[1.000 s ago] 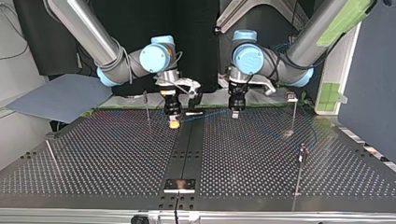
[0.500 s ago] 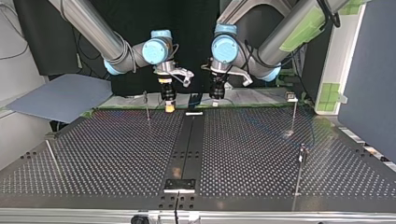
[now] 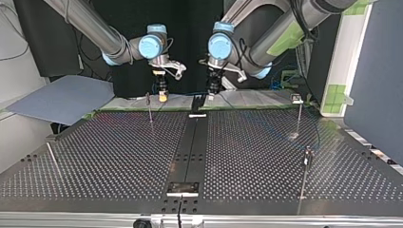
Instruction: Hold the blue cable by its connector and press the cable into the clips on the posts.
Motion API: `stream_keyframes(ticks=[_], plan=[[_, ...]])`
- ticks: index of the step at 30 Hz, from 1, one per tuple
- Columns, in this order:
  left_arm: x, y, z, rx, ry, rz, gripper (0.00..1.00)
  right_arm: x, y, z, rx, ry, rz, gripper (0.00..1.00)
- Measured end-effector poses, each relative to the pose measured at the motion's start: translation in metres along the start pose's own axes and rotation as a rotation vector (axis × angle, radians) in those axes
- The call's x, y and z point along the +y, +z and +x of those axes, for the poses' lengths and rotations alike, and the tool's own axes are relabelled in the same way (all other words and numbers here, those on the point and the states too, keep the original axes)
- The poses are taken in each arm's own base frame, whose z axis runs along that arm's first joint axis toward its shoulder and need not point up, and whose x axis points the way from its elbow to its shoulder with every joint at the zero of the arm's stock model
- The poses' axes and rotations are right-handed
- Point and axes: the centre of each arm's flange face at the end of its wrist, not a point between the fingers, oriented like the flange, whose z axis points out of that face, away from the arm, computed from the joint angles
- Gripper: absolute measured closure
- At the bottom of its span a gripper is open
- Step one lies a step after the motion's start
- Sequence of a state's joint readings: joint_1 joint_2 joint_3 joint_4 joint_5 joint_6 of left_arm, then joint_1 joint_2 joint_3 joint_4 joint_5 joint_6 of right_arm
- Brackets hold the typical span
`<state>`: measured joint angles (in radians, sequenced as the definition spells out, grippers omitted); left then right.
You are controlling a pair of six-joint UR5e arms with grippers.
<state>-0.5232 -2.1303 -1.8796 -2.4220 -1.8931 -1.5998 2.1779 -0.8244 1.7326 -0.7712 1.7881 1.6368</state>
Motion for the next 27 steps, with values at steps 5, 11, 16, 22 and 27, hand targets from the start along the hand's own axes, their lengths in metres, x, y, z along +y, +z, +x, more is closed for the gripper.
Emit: stream_keyframes(ticks=[5,11,16,22,27], plan=[[-0.011,0.003,0.018,0.007,0.002,0.018,1.00,0.023,-0.002,-0.011,-0.002,0.007,-0.003,1.00],[-0.028,0.012,0.032,-0.004,-0.006,0.041,1.00,0.055,-0.010,-0.026,-0.025,0.006,-0.044,1.00],[-0.036,0.020,0.048,0.001,-0.028,0.051,1.00,0.067,-0.028,-0.054,-0.079,-0.007,-0.083,1.00],[-0.055,0.027,0.066,0.015,-0.024,0.088,1.00,0.079,-0.055,-0.098,-0.154,-0.019,-0.128,1.00],[-0.074,0.032,0.078,0.014,-0.021,0.117,1.00,0.091,-0.078,-0.130,-0.223,-0.027,-0.154,1.00]])
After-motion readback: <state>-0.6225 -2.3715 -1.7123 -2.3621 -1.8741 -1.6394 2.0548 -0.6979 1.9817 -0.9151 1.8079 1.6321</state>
